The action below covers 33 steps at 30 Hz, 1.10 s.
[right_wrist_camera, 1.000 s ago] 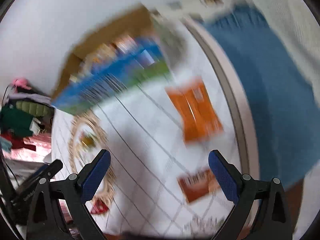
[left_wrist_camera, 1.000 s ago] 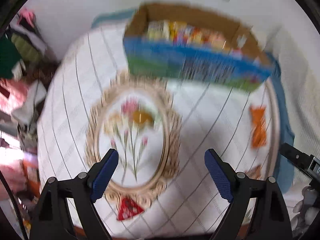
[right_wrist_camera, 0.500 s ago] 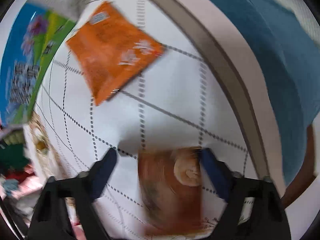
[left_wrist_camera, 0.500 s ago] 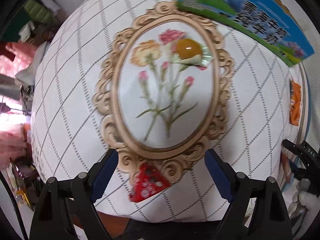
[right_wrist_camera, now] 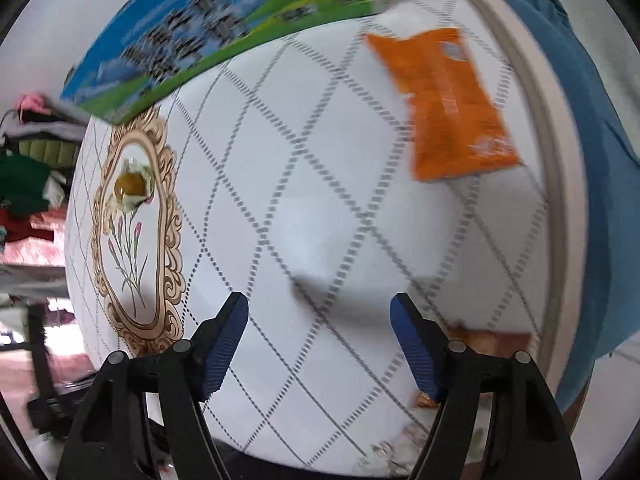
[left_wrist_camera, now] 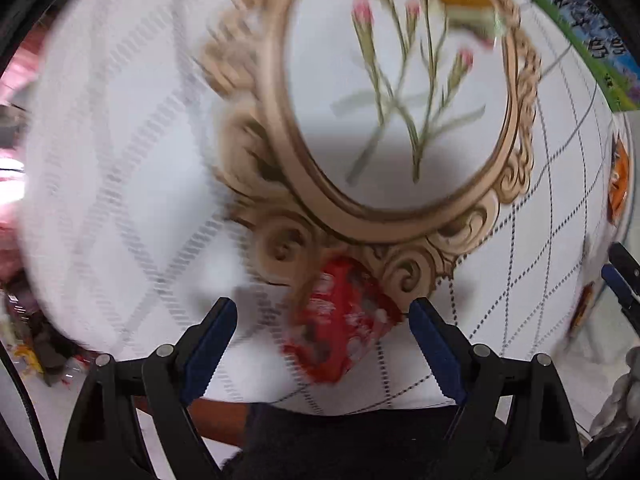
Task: Organize snacks
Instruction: 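Grasp the red packet with the left gripper while the right grasps the orange packet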
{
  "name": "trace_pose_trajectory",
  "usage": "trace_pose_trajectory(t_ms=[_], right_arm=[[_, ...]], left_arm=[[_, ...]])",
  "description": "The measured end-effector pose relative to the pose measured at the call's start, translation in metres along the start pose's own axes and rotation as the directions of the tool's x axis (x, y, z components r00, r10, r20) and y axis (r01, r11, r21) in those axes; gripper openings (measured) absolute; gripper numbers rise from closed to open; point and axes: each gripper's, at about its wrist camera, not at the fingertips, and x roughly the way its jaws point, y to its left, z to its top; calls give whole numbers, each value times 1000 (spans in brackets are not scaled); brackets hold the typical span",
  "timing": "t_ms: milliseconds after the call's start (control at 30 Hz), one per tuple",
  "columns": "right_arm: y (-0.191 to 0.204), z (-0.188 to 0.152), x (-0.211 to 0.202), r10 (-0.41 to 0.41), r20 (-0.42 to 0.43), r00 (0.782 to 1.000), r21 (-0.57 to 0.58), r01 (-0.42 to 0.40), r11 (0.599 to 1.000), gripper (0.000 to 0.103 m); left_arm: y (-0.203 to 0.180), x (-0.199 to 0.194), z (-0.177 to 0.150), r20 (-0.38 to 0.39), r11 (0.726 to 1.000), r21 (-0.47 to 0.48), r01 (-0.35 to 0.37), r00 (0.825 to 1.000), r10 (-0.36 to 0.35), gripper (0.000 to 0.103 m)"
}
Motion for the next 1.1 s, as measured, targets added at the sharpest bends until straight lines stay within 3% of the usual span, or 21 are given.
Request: trace_pose_trajectory(t_ms=[33, 100, 133, 300, 500, 633, 667, 867, 1000, 1100], right_arm=[[-10, -2, -4, -6, 1, 1000, 19, 6, 1000, 76], [-25, -8, -13, -15, 6, 1000, 62, 15, 998, 76], [-35, -11, -17, -27, 12, 1000, 84, 26, 996, 76], [-71, 15, -30, -52, 57, 997, 123, 45, 991, 76], [-66, 94, -36, -93, 148, 985, 49, 87, 995, 76], [-57, 142, -9, -84, 97, 992, -15, 85, 996, 76], [-57, 149, 1, -83, 66, 994, -22, 85, 996, 71], [-51, 143, 15, -74, 13, 997, -9, 74, 997, 60], [-41, 123, 16, 67, -73, 995, 46, -64, 997, 61], [-35, 120, 1, 21, -36, 999, -20, -22, 1000, 73]], left_arm=[[1, 5, 0, -1, 1000, -17, 15, 1000, -15, 69], [-2, 9, -3, 13, 999, -33, 38, 999, -38, 54], [-7, 9, -4, 17, 999, -19, 40, 999, -39, 52], [-48, 2, 2, 56, 995, 80, 58, 997, -62, 50], [-109, -10, 33, 104, 984, 174, 38, 993, -57, 50], [-141, -20, 57, 133, 978, 206, 20, 990, -49, 50], [-145, -21, 61, 136, 978, 208, 19, 990, -48, 50], [-154, -28, 68, 139, 975, 223, 16, 989, -48, 50], [-153, -24, 73, 134, 975, 223, 16, 990, -47, 50], [-163, -20, 80, 124, 975, 222, 21, 991, -49, 50]])
